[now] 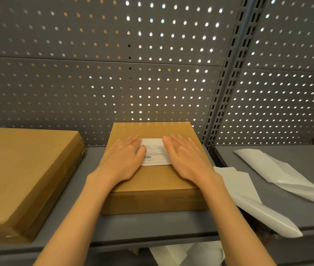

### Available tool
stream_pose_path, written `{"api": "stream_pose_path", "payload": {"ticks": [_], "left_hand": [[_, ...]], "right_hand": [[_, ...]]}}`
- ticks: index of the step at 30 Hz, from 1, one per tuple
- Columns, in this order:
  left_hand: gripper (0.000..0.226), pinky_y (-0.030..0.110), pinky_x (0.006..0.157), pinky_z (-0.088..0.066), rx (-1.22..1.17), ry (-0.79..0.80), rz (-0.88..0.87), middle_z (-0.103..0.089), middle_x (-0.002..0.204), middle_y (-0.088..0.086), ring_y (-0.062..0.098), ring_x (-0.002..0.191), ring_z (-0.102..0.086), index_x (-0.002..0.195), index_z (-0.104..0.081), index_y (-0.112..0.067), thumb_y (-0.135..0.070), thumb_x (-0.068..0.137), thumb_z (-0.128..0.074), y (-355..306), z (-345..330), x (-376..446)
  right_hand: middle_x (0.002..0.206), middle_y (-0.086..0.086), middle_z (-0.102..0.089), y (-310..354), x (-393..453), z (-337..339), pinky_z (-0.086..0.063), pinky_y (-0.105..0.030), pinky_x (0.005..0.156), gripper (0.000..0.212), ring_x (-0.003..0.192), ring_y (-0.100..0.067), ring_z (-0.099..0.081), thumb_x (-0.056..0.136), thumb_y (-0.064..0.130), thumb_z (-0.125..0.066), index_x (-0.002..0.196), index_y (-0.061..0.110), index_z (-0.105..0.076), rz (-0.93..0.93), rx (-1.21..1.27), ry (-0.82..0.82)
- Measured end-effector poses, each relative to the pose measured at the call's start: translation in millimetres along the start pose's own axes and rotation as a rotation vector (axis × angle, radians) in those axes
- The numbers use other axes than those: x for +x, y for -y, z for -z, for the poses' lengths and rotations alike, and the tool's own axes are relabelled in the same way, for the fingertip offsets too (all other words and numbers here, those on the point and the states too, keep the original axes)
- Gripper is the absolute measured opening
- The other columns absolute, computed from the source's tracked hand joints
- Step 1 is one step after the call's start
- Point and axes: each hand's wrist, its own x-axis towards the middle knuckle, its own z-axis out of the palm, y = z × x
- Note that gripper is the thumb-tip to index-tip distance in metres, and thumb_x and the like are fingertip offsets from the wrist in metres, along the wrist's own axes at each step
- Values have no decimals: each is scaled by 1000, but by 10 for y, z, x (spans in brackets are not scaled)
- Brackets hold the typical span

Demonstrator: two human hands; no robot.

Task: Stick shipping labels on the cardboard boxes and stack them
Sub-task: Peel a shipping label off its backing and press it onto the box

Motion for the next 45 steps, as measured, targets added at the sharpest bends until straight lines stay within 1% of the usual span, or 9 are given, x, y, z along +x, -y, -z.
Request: {"api": "stream_pose_path", "payload": {"ticks": [8, 13, 17, 22, 28, 32, 36, 39, 45], "left_hand": [[51, 29, 115, -6, 65, -70, 56, -15, 157, 6, 18, 144, -12, 148, -18, -7, -27, 102, -16, -10, -4, -78], [70, 19, 111, 6, 8, -104, -59, -10, 157, 3, 13, 145, -5, 149, -15, -10, -42, 89, 2, -178, 13, -183], [51, 27, 112, -18, 117, -244, -181, -36, 147, 14, 24, 138, -33, 140, -35, -1, -21, 95, -46, -344, 45, -330], [49, 13, 104, 9, 13, -34, -126, -1, 158, 1, 9, 145, 1, 149, -2, -14, -25, 103, -14, -307, -28, -378], [49, 20, 114, 0, 6, -74, -75, -11, 157, -5, 5, 144, -7, 149, -14, -19, -30, 101, -13, -207, -100, -362], [72, 20, 113, 0, 17, -96, -32, -14, 157, -6, 6, 143, -10, 149, -16, -21, -41, 84, 4, -118, -93, -394], [54, 22, 114, -1, 3, -86, 13, -11, 157, -6, 7, 144, -8, 150, -14, -20, -35, 99, -6, -42, -73, -435], [59, 22, 114, -2, 6, -117, 28, -12, 157, -2, 9, 144, -8, 150, -15, -18, -37, 96, -2, -25, -50, -462], [69, 13, 106, 2, -31, -210, -47, -19, 156, -4, 9, 143, -14, 148, -23, -20, -48, 89, -2, -195, -28, -552]], "right_hand": [[156, -4, -24, -35, -80, 39, -3, -26, 115, 60, 145, -13, -13, 100, 45, -12, 146, 11, -31, -4, 93, -118], [157, -1, -20, 210, -208, 30, -1, -20, 115, 57, 145, -7, -9, 101, 42, -14, 148, 12, -24, 117, 115, -65], [156, 0, -23, 344, -298, -63, 2, -17, 112, 54, 145, -8, -10, 102, 39, -16, 149, 15, -26, 192, 48, -59], [155, 0, -26, 334, -355, -110, -1, -19, 113, 53, 144, -10, -15, 102, 39, -15, 148, 16, -29, 171, -33, -39], [156, 3, -23, 258, -381, -121, -4, -19, 114, 49, 144, -5, -14, 103, 31, -17, 149, 16, -26, 90, -40, -74], [156, 5, -22, 151, -402, -112, -5, -23, 117, 49, 144, -7, -12, 103, 30, -17, 149, 17, -25, 39, -81, -92], [157, 4, -21, 91, -434, -103, -6, -25, 118, 54, 145, -10, -12, 100, 33, -7, 149, 17, -24, -5, -110, -108], [157, 0, -19, 78, -460, -83, -5, -23, 117, 54, 145, -11, -11, 101, 33, -7, 149, 14, -21, -22, -113, -125], [155, 2, -25, 268, -555, -86, -3, -17, 113, 63, 144, -6, -15, 92, 38, -7, 147, 15, -28, 94, -7, -188]]}}
